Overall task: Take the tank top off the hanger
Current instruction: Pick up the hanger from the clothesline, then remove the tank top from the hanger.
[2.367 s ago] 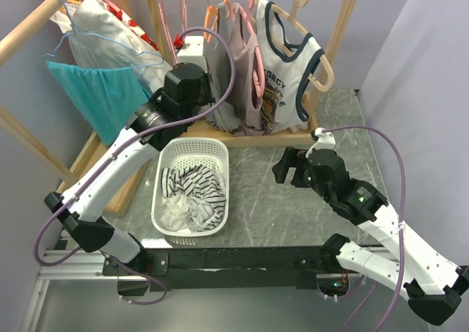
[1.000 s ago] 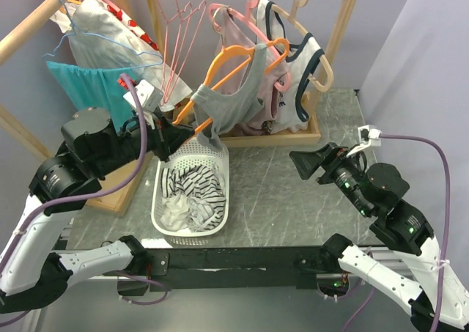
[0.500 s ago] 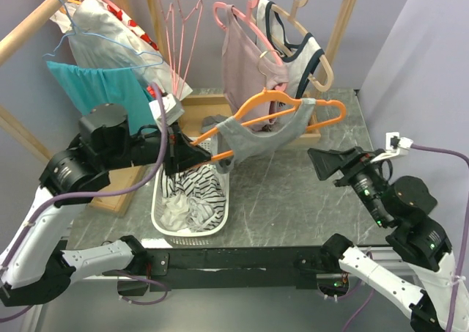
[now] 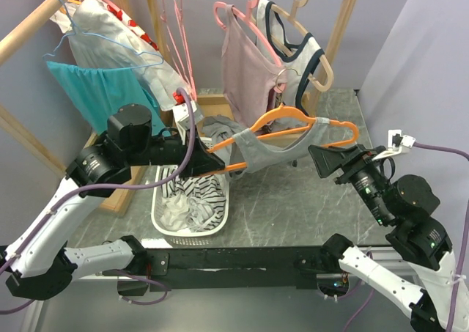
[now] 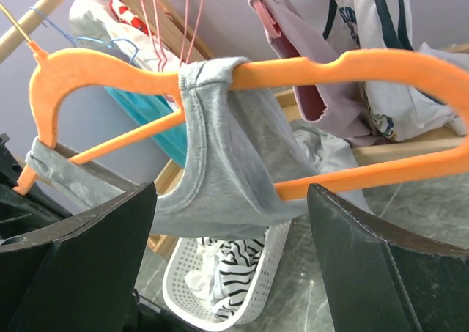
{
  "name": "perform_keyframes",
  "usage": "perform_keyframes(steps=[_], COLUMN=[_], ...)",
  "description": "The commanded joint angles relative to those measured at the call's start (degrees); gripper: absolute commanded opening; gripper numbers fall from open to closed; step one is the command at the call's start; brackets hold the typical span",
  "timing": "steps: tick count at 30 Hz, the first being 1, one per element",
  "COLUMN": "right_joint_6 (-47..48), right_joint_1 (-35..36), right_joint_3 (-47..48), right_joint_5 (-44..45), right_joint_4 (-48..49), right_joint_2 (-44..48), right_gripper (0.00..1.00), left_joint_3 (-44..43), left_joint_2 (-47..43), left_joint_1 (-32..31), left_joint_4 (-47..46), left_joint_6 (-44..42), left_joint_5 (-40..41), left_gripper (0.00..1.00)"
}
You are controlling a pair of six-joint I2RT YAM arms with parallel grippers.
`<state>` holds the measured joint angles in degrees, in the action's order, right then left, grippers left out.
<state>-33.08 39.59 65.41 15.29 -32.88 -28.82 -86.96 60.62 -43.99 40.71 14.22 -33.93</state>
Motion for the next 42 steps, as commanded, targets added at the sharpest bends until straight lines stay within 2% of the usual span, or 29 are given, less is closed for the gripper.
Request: perform_keyframes(steps=[1, 7, 8, 10, 11, 13, 21, 25, 29, 33, 39, 42], right_joint_6=[1.97, 3.28, 3.46, 3.46, 3.29, 2.85, -0.05, -0.06, 0.12, -1.11, -11.64, -14.47], right_joint_1=[-0.22, -0.31, -0.31, -0.31, -0.31, -0.39, -0.31, -0.31, -0.22, -0.31, -0.22, -0.31], right_joint_3=[-0.28, -0.10, -0.19, -0.10, -0.02, 0.33, -0.90, -0.46, 3.66, 4.38, 6.13, 5.26], right_joint_5=[0.27, 2.46, 2.73, 3.43, 3.69, 4.22, 8.43, 15.54, 27.66, 32.86, 40.95, 40.96], right_joint_4=[4.58, 4.32, 4.41, 4.14, 3.88, 2.74, -2.70, -5.60, -12.98, -15.71, -26.50, -27.94], right_joint_2=[-2.02, -4.84, -4.93, -5.37, -5.55, -5.37, -0.64, 3.15, 3.51, 3.16, -0.18, -0.36], right_gripper=[0.91, 0.80, 0.58, 0.34, 0.13, 0.03, 0.02, 0.00, 0.00, 0.00, 0.00, 0.00], left_joint_3=[-0.93, -0.41, -0.32, -0.23, -0.14, 0.12, 0.74, 1.17, 3.19, 3.73, 4.25, 4.08], left_joint_2=[0.72, 1.43, 1.60, 1.61, 1.52, 1.43, 1.78, 1.96, -0.05, -1.56, -4.02, -5.34], left_joint_1=[-1.10, -2.16, -2.33, -2.42, -2.51, -2.59, -2.59, -2.59, -2.59, -2.59, -2.59, -2.59], left_joint_4=[-6.78, -7.57, -7.57, -7.49, -7.49, -7.66, -5.65, -3.36, -4.58, -5.73, -6.78, -7.22], left_joint_6=[0.29, 0.46, 0.55, 0.55, 0.55, 0.63, 0.38, -0.77, -0.86, -0.68, -0.42, -0.51], left_joint_5=[-4.03, -4.12, -3.86, -3.42, -3.16, -2.19, 4.48, 6.69, 4.50, 2.64, 4.04, 3.88], left_gripper=[0.01, 0.01, 0.01, 0.01, 0.01, 0.01, 0.01, 0.01, 0.01, 0.01, 0.01, 0.01])
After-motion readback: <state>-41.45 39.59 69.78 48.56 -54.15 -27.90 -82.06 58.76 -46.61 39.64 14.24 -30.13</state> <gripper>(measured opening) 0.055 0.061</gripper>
